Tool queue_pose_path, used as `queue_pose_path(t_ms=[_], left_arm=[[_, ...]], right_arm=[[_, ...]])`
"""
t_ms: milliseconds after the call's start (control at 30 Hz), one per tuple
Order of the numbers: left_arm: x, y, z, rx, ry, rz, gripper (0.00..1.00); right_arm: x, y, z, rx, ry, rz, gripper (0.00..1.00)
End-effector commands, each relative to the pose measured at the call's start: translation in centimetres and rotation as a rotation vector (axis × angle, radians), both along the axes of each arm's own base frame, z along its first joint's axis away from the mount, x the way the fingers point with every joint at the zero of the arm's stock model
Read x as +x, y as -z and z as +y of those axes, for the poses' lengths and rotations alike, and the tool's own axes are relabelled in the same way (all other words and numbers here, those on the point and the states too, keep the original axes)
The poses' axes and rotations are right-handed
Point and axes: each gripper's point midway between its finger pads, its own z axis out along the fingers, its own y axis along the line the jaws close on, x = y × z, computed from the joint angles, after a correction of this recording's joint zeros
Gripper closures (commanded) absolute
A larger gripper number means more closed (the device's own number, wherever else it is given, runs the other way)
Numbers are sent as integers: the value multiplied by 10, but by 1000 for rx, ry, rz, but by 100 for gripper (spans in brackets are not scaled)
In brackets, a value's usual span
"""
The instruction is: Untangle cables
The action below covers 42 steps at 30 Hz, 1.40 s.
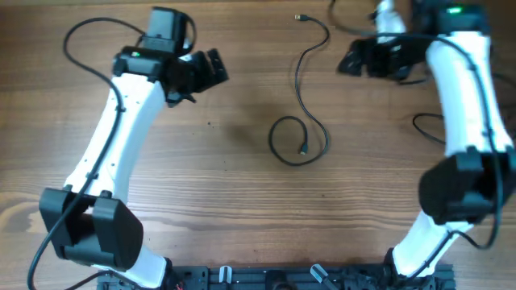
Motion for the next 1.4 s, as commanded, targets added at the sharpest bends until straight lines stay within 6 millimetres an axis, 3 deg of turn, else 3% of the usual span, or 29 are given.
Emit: queue_pose_path(t_ms=[0,100,233,333,500,667,833,933,1033,1100,1167,1267,1367], left_arm=[[1,3,21,32,-17,6,0],[-2,10,19,35,-13,33,0],[-1,14,19,35,-17,45,0],[-1,17,19,35,-17,51,0],[-1,17,19,35,-17,51,0],[-5,18,19,37,-16,67,0],[-6,18,19,38,-16,70,0],[-6,19,20,39,-16,73,0],[-6,19,20,39,-16,74,0],[-6,19,20,39,-16,73,0],[-6,19,20,39,-16,74,0],[-6,19,20,39,-16,73,0],[-6,19,20,39,-16,73,0]], right_arm=[[-16,53,11,-101,-73,67,16],[-41,109,15,-86,-56,152,22],[-61,152,25,-37,-71,166,35],[-65,169,34,-34,-89,134,40],[-47,175,60,-112,-146,-1,52],[-35,181,38,-427,-27,-71,69],[-15,176,43,-404,37,-145,80],[-18,176,47,-381,26,-135,93],[-20,171,58,-320,8,-121,96],[-17,149,64,-276,5,-134,96],[-11,105,67,-257,12,-186,96],[-4,9,64,-199,50,-357,96],[-10,-103,25,-141,212,-548,96]])
